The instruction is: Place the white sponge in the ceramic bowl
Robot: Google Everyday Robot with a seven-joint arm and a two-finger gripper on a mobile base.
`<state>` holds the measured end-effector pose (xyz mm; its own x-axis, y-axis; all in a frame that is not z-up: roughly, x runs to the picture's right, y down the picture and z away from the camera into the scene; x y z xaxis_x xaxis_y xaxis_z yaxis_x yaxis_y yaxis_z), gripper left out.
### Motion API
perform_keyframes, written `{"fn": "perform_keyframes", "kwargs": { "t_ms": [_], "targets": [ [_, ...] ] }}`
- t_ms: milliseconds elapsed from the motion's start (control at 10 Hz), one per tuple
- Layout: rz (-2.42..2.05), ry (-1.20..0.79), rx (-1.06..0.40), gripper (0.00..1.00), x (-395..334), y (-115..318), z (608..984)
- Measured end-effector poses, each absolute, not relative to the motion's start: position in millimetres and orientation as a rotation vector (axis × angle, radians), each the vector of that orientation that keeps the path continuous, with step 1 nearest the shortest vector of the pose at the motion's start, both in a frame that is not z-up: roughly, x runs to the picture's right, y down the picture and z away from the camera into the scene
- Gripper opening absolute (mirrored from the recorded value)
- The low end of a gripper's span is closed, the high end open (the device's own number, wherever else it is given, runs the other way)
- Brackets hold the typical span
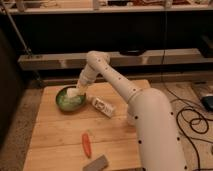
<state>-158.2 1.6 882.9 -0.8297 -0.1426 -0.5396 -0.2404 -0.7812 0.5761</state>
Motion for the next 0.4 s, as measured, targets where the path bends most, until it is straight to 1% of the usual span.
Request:
{"fn": "perform_keyframes", "kwargs": {
  "t_ms": [100,200,400],
  "targets": [
    [2.773,1.019,-0.894,0.77,-160.6,2.2,881.6],
    [2.779,1.02,-0.892,0.8,-160.9,0.9,879.7],
    [2.786,1.023,-0.889,0.8,-156.3,-0.6,879.6]
  ]
}}
